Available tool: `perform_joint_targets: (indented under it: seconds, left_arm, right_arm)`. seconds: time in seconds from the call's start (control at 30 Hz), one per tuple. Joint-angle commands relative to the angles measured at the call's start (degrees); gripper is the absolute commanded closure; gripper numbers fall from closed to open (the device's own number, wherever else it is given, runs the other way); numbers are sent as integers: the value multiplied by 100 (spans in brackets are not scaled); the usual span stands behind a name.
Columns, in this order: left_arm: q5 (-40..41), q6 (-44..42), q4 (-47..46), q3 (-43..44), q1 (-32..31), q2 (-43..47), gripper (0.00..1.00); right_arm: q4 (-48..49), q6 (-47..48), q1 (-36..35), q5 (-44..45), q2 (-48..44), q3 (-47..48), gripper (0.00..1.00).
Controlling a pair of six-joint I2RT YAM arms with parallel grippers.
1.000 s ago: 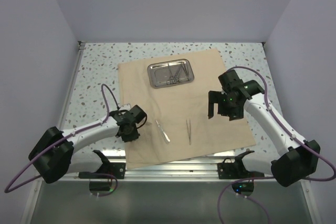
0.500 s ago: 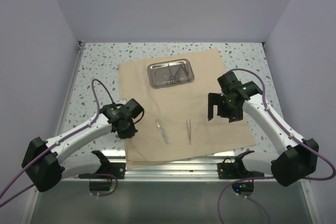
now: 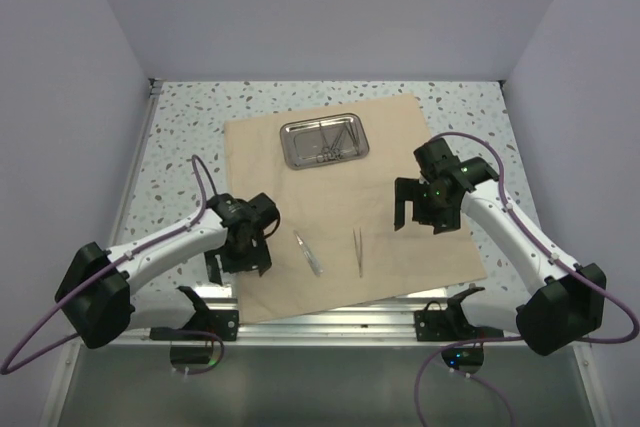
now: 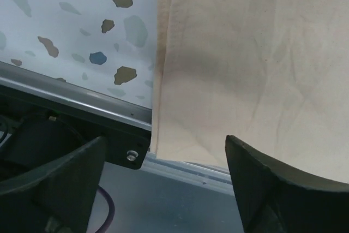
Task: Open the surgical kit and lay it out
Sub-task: Smooth out the surgical kit at the center of the board.
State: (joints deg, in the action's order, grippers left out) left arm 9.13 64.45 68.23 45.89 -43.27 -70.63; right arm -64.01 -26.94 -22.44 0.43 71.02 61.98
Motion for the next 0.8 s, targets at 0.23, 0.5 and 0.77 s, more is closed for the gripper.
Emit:
perform_joint_targets:
  seconds: [0.23, 0.5, 0.77]
  left_arm:
    - [1161, -974, -54, 1800, 904, -539, 0]
    - [934, -2286, -1968, 1827, 2637, -1435, 9]
    - [424, -2946, -3157, 2310, 3518, -2936, 20]
  right_arm:
    - [3, 48, 29, -51, -124, 69, 2]
    - [-165, 31, 38, 212, -80, 289, 2]
    - [-323, -31, 38, 326, 122, 517, 2]
